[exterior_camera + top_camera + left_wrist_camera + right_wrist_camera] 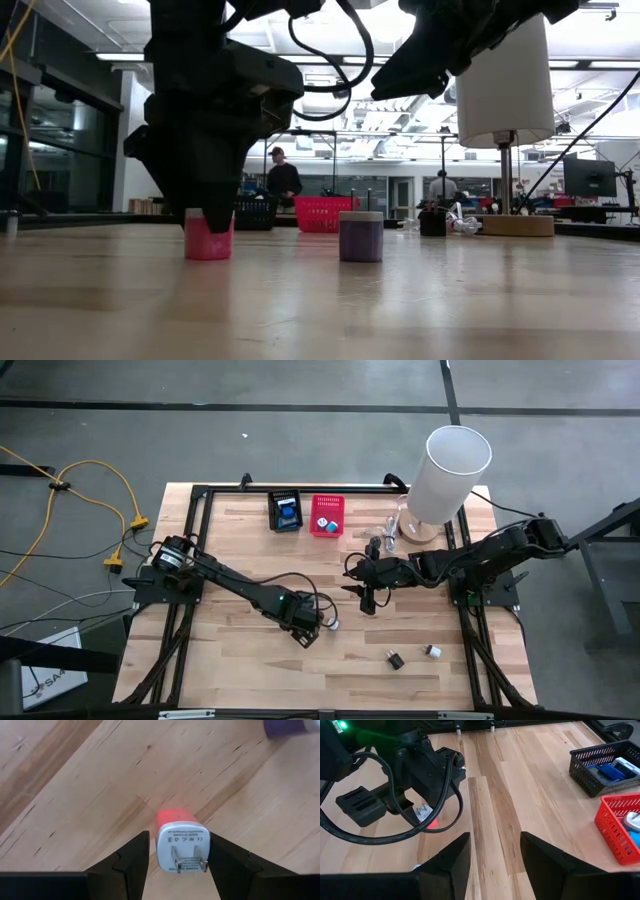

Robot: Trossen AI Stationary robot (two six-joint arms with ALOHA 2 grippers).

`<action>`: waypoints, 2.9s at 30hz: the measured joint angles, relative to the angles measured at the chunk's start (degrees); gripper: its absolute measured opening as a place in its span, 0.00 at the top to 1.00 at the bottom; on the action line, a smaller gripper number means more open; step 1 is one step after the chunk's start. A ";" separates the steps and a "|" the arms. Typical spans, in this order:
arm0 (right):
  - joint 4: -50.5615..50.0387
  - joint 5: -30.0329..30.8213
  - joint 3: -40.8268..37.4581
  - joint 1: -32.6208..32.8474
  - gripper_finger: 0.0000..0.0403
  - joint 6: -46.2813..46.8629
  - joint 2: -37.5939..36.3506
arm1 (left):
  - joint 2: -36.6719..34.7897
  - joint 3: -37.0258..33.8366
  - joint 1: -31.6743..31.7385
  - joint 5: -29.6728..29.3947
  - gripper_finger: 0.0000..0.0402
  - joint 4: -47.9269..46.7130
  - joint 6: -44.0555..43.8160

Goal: Pick & Place Office items
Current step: Put the pink charger adapter into the red basket

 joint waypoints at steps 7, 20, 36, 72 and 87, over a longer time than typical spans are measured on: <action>0.00 0.01 0.00 0.02 0.60 0.02 0.00 | 0.00 0.00 0.00 -0.33 0.55 0.00 0.98; 0.00 0.02 0.00 0.01 0.60 0.01 -0.02 | -0.02 0.07 0.26 -0.42 0.66 -0.04 1.27; 0.00 0.01 0.00 0.01 0.60 0.00 -0.01 | -0.02 0.07 0.26 -0.53 0.65 -0.09 1.45; 0.07 0.02 0.00 0.00 0.60 0.00 -0.02 | -12.28 0.02 34.96 9.89 0.66 -5.94 44.40; 0.07 0.02 0.00 0.01 0.60 0.01 0.00 | -12.28 0.02 45.71 12.37 0.66 11.89 63.39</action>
